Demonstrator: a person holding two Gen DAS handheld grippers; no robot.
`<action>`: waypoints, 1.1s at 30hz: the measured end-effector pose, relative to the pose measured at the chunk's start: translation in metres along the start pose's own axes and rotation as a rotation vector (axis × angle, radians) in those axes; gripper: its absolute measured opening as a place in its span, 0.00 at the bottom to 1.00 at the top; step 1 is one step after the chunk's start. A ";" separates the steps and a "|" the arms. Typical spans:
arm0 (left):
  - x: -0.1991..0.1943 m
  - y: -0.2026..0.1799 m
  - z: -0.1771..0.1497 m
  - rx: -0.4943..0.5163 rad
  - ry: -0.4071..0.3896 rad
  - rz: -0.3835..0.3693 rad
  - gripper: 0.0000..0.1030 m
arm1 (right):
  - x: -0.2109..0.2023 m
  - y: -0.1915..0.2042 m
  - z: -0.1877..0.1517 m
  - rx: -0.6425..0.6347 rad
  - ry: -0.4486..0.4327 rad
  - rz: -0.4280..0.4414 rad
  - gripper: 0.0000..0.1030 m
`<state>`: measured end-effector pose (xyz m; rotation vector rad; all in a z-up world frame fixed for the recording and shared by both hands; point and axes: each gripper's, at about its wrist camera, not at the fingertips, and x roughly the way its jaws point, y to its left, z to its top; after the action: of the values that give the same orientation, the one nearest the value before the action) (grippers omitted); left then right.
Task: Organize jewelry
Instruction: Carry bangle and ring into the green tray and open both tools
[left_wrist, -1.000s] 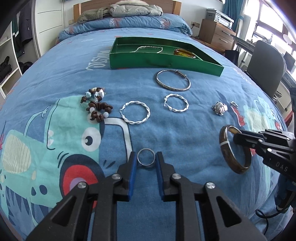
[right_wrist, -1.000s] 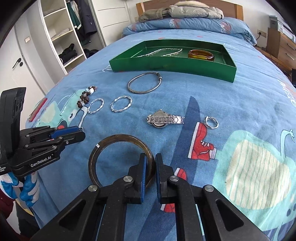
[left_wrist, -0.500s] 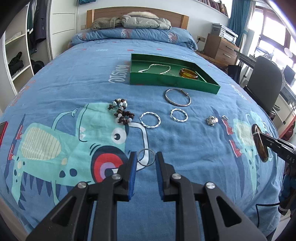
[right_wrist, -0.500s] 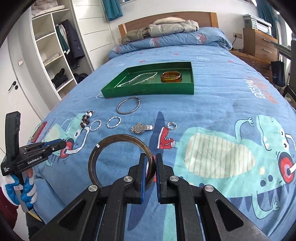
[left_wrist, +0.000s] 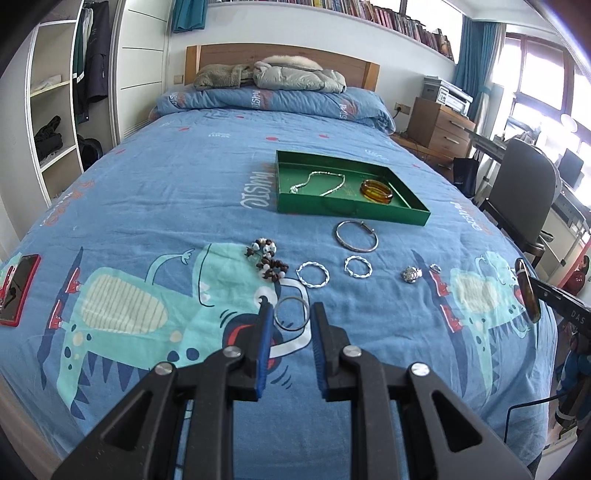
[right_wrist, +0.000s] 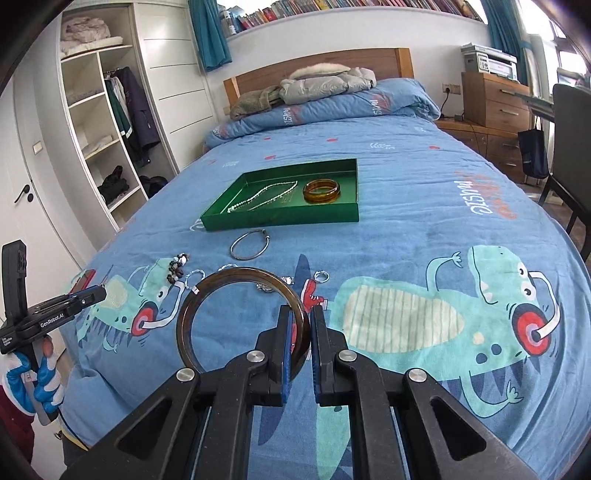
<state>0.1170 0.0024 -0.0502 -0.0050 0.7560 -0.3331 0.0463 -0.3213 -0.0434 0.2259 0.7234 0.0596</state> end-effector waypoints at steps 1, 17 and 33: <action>-0.003 0.001 0.003 -0.001 -0.008 -0.002 0.18 | -0.003 0.000 0.002 0.001 -0.008 -0.002 0.09; -0.021 -0.020 0.089 0.058 -0.139 -0.047 0.18 | -0.034 -0.003 0.075 -0.044 -0.144 -0.065 0.09; 0.093 -0.048 0.177 0.100 -0.100 -0.084 0.18 | 0.060 -0.002 0.163 -0.086 -0.150 -0.073 0.09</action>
<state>0.2853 -0.0909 0.0229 0.0407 0.6408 -0.4473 0.1997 -0.3456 0.0355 0.1202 0.5779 0.0036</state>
